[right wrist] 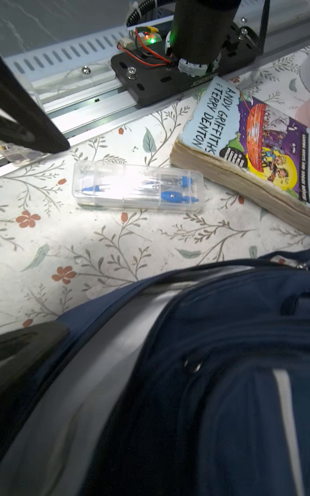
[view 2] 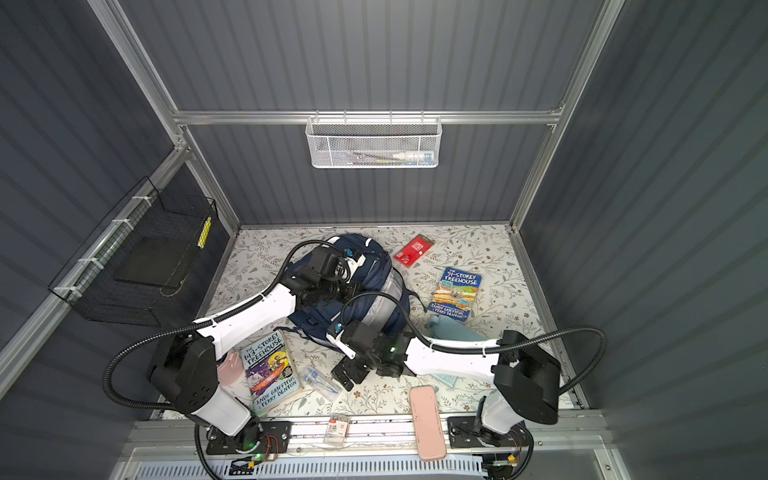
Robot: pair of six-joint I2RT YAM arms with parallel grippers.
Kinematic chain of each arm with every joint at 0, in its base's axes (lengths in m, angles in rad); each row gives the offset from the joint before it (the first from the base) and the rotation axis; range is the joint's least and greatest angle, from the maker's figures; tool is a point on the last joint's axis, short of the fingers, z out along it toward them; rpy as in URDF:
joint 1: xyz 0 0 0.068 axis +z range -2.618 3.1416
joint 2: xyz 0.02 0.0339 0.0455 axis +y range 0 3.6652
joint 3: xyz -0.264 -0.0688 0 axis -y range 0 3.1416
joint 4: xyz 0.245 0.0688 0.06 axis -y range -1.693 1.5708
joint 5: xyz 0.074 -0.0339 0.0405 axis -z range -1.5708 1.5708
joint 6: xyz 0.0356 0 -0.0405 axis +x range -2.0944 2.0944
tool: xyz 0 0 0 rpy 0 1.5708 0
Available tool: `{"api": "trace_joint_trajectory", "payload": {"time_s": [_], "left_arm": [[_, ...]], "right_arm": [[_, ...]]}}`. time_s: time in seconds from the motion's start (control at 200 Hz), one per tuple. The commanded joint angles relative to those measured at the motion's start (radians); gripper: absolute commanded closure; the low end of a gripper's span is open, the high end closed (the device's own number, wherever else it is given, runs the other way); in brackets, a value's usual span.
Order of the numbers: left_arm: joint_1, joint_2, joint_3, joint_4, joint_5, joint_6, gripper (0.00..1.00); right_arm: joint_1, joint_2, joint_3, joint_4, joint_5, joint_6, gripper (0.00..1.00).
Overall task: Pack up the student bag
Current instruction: 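Reach the right gripper to the 143-Storey Treehouse book and grasp it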
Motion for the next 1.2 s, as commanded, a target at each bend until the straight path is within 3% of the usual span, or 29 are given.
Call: {"api": "trace_joint_trajectory", "payload": {"time_s": [0.0,0.13,0.34,0.445,0.565,0.825,1.196], "left_arm": [[-0.002,-0.007,0.057,0.058,0.071,0.015,1.00],[-0.002,-0.005,0.056,0.063,0.074,0.007,1.00],[-0.002,0.002,0.050,0.058,0.061,-0.004,1.00],[-0.002,0.004,0.064,0.053,0.062,-0.002,1.00],[-0.002,0.004,0.097,0.023,0.061,0.011,1.00],[0.000,0.006,0.134,-0.028,0.041,0.040,1.00],[-0.001,0.015,0.143,-0.050,0.029,0.057,1.00]], "right_arm": [[0.037,0.081,0.082,-0.036,-0.036,-0.035,0.01],[0.079,0.184,0.162,-0.075,-0.038,-0.042,0.01],[0.084,0.204,0.230,-0.078,-0.054,0.002,0.01],[0.082,0.215,0.260,-0.025,-0.077,0.083,0.01],[0.046,0.282,0.284,0.103,-0.223,0.224,0.04],[0.019,0.521,0.574,-0.037,-0.337,0.232,0.05],[-0.017,0.714,0.771,-0.152,-0.388,0.295,0.14]]}}
